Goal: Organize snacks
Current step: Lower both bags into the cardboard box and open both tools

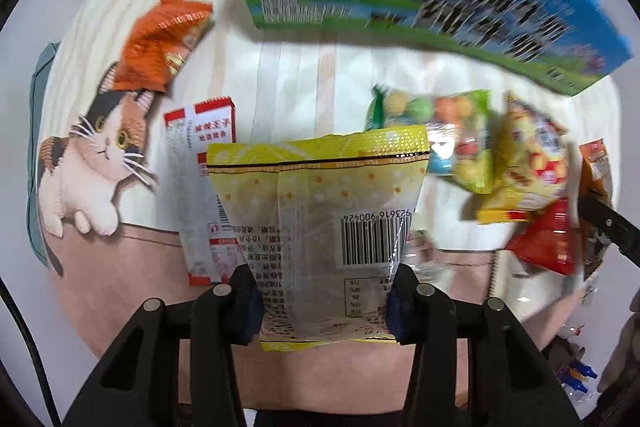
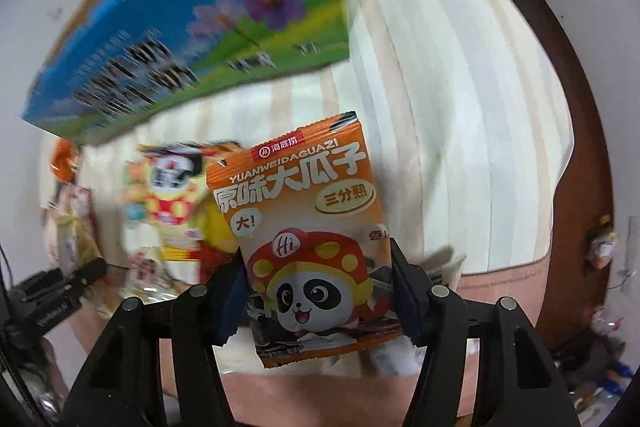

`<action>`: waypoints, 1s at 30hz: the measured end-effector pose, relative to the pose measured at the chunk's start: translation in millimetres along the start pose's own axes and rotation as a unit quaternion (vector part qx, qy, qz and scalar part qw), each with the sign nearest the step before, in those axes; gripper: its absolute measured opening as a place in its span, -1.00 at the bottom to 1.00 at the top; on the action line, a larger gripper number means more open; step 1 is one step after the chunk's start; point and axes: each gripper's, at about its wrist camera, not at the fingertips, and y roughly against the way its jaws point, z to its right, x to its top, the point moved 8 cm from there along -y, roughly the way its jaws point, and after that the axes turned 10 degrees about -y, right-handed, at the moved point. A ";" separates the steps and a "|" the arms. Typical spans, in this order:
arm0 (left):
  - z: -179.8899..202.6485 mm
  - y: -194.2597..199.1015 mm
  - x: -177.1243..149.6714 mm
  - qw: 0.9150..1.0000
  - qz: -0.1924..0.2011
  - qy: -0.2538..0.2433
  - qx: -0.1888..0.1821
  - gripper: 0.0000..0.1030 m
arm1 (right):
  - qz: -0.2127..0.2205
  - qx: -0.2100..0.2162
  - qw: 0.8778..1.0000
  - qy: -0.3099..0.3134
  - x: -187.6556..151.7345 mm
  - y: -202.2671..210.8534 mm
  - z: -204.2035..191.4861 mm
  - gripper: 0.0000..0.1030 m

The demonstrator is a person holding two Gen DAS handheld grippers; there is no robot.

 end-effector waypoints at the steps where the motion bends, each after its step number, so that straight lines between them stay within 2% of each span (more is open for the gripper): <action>1: 1.1 11.1 -0.1 1.000 0.007 0.001 -0.006 -0.15 | 0.006 0.010 1.000 -0.003 -0.7 9.3 -2.8 0.24; 7: 17.7 94.9 21.1 0.996 0.066 -0.001 -0.065 -0.15 | 0.053 0.083 0.995 -0.008 21.8 83.8 -28.8 0.24; 10: 32.8 136.2 48.7 0.991 0.095 -0.010 -0.097 -0.15 | 0.075 0.113 0.991 0.008 40.1 125.0 -49.0 0.24; 11: 40.4 144.1 67.1 0.989 0.104 -0.016 -0.106 -0.15 | 0.079 0.124 0.989 0.015 48.2 131.8 -65.5 0.24; 13: 50.0 161.5 96.4 0.986 0.121 -0.029 -0.109 -0.15 | 0.088 0.140 0.986 0.023 78.1 147.1 -84.4 0.24; 17: 53.4 180.1 159.2 0.985 0.142 -0.050 -0.079 -0.15 | 0.108 0.135 0.984 0.039 119.5 160.1 -118.4 0.24; 20: 46.7 164.3 199.1 0.989 0.118 -0.041 -0.075 -0.15 | 0.103 0.116 0.987 0.043 148.0 146.7 -131.4 0.24; 23: 37.6 129.2 231.0 0.995 0.078 -0.039 -0.050 -0.15 | 0.080 0.096 0.991 0.039 172.2 125.3 -138.5 0.24; 26: 32.4 80.9 248.6 0.998 0.021 -0.031 -0.046 -0.15 | 0.053 0.076 0.995 0.032 185.1 92.2 -143.8 0.24; 30: 26.1 27.9 254.4 0.998 -0.044 -0.020 -0.045 -0.15 | 0.017 0.063 0.998 0.019 193.3 51.9 -142.8 0.24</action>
